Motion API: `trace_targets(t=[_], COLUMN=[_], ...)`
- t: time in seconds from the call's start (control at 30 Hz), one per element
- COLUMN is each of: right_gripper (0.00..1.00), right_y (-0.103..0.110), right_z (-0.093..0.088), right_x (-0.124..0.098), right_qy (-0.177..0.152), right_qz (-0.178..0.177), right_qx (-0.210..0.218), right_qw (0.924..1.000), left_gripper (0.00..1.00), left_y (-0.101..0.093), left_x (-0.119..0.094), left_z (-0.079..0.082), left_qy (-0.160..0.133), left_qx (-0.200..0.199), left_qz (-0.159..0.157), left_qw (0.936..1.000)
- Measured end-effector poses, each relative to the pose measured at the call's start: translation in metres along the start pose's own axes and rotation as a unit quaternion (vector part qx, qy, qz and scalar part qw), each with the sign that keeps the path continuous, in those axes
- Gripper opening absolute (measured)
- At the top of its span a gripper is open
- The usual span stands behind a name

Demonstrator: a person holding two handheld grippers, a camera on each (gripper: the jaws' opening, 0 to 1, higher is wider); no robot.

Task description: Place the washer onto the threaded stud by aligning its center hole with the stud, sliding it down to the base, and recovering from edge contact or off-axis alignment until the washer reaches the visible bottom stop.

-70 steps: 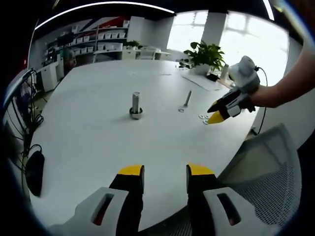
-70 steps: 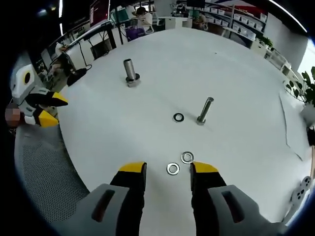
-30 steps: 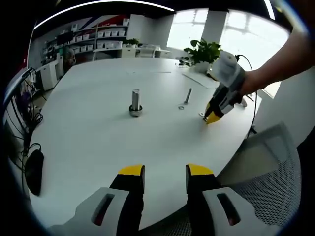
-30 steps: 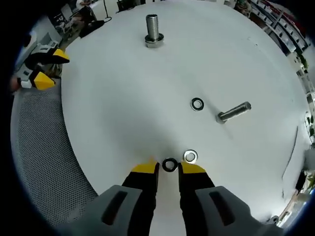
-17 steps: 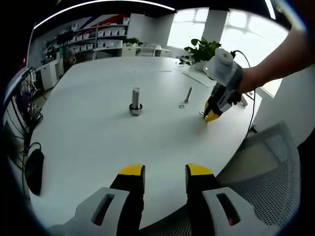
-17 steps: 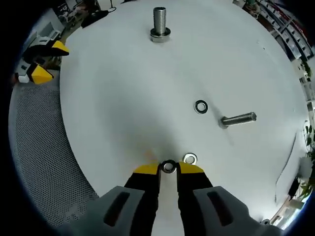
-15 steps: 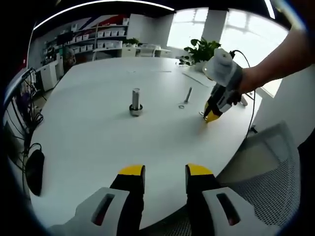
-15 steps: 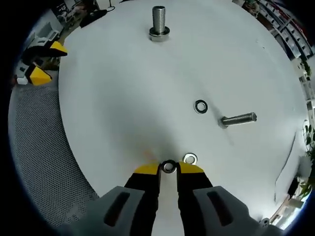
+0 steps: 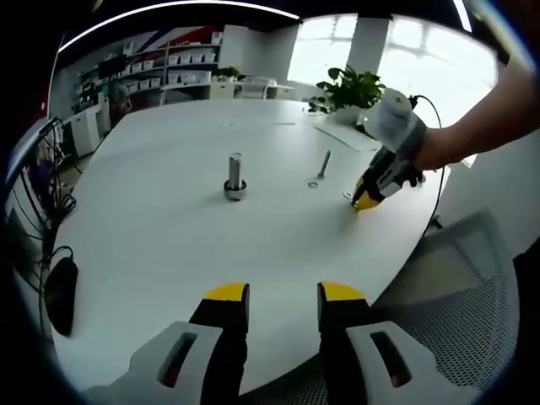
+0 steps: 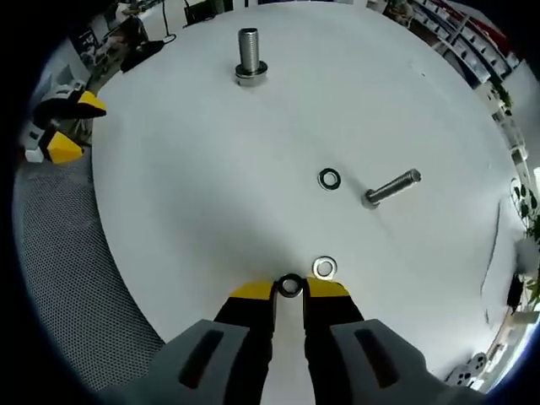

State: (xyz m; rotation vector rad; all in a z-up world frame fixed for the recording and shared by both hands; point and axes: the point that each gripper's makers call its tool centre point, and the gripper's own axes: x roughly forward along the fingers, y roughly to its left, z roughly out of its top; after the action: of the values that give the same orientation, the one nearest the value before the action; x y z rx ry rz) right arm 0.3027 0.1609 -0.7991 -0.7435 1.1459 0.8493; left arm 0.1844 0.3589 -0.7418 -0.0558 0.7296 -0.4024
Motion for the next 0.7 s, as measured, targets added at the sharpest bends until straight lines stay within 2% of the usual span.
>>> trace_targets(t=[0.07,0.23,0.33,0.43,0.6,0.7], right_gripper=[0.14,0.14,0.13,0.13,0.13,0.14], right_y=[-0.001,0.0,-0.003,-0.008,-0.015,-0.022], right_z=[0.0,0.001,0.001,0.006,0.017,0.024], right_x=[0.0,-0.001,-0.002,-0.008,-0.019,-0.025], right_qy=[-0.001,-0.005,-0.007,-0.02,-0.033,-0.044], right_qz=[0.004,0.007,0.014,0.012,0.008,0.012], right_qx=[0.01,-0.009,0.004,0.015,0.005,0.019], right_qw=[0.9999,0.9999,0.9999,0.9996,0.9994,0.9988], left_gripper=[0.3,0.3,0.31,0.31,0.31,0.31], left_y=[0.001,0.001,0.001,0.001,0.0,0.0], left_x=[0.0,0.0,0.0,0.0,0.0,0.0], left_z=[0.0,0.0,-0.001,-0.002,-0.001,0.0], left_qy=[-0.001,-0.001,0.002,0.003,0.004,0.003], left_qx=[-0.001,-0.002,-0.001,0.0,0.004,0.004], left_qz=[0.001,0.004,0.003,0.002,0.001,0.001], left_qw=[1.0,1.0,1.0,1.0,1.0,1.0])
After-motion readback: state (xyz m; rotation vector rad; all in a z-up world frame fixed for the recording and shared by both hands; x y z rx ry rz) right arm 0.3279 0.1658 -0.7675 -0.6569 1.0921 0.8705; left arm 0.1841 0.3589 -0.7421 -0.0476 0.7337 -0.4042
